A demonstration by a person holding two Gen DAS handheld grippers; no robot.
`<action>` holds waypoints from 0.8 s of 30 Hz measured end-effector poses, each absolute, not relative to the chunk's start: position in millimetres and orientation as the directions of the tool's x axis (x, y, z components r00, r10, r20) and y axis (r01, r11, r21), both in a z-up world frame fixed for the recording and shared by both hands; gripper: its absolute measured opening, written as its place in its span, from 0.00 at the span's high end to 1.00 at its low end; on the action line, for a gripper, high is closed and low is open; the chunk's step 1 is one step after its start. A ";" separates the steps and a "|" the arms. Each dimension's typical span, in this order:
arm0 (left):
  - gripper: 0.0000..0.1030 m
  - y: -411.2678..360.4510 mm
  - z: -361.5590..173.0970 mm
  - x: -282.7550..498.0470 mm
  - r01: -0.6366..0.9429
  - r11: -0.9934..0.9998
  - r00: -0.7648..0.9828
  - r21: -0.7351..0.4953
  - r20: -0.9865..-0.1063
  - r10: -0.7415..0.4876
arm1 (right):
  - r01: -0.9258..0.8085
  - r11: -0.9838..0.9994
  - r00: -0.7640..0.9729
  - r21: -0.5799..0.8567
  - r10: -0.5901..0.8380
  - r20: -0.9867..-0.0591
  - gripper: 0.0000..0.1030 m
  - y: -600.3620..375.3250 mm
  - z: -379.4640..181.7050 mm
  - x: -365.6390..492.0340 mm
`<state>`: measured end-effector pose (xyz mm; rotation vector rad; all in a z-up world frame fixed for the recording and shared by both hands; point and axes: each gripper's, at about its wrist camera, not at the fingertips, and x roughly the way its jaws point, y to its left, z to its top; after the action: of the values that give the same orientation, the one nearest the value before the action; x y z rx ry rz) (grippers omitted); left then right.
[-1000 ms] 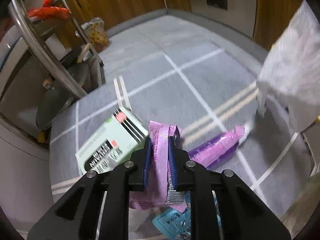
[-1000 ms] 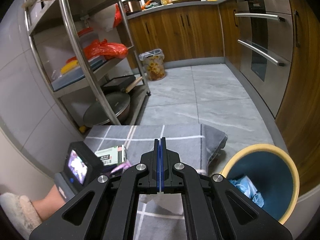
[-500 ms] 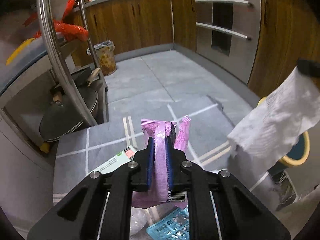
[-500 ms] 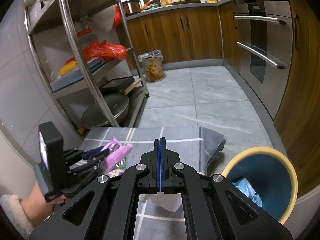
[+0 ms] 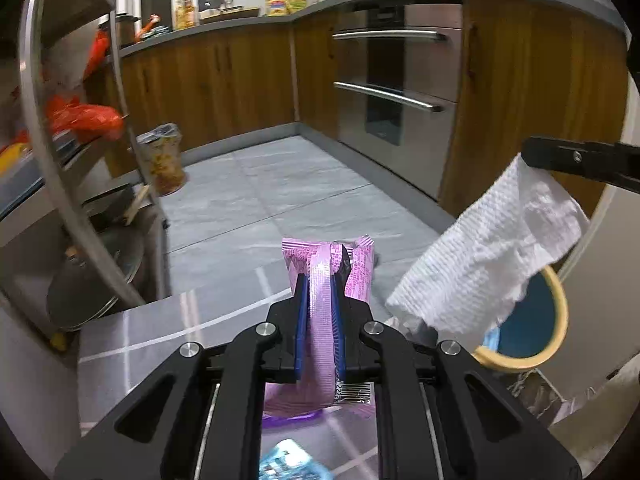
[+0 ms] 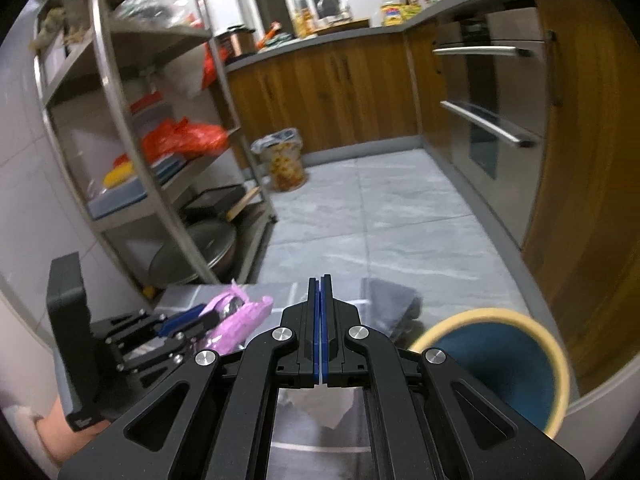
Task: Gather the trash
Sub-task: 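Carry the pink packet with the left gripper while the right gripper carries the tissue to the bin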
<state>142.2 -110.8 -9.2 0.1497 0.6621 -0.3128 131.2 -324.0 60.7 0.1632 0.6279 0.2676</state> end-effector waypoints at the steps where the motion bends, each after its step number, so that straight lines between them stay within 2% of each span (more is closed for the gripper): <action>1: 0.89 -117.1 -8.9 142.1 0.343 0.939 0.742 0.037 -0.624 -0.246 | -0.183 0.955 0.783 0.232 0.284 -0.554 0.99 -331.6 61.5 130.4; 14: 0.89 -225.8 -21.8 145.1 0.509 0.860 0.661 0.027 -0.652 -0.370 | 0.019 0.976 0.813 0.218 0.111 -0.571 0.98 -429.1 51.3 118.1; 18: 0.89 -255.7 -33.5 146.1 0.546 0.838 0.634 0.024 -0.665 -0.394 | 0.060 0.971 0.781 0.230 0.098 -0.617 0.98 -447.5 28.5 119.8; 24: 0.89 -290.0 -64.8 155.6 0.574 0.819 0.583 0.014 -0.709 -0.397 | 0.109 0.980 0.713 0.169 0.041 -0.700 0.98 -459.9 -7.4 130.0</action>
<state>155.6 -290.0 -64.8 0.2537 0.7589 -0.5738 130.0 -459.9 -7.4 0.2038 0.7778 -0.0378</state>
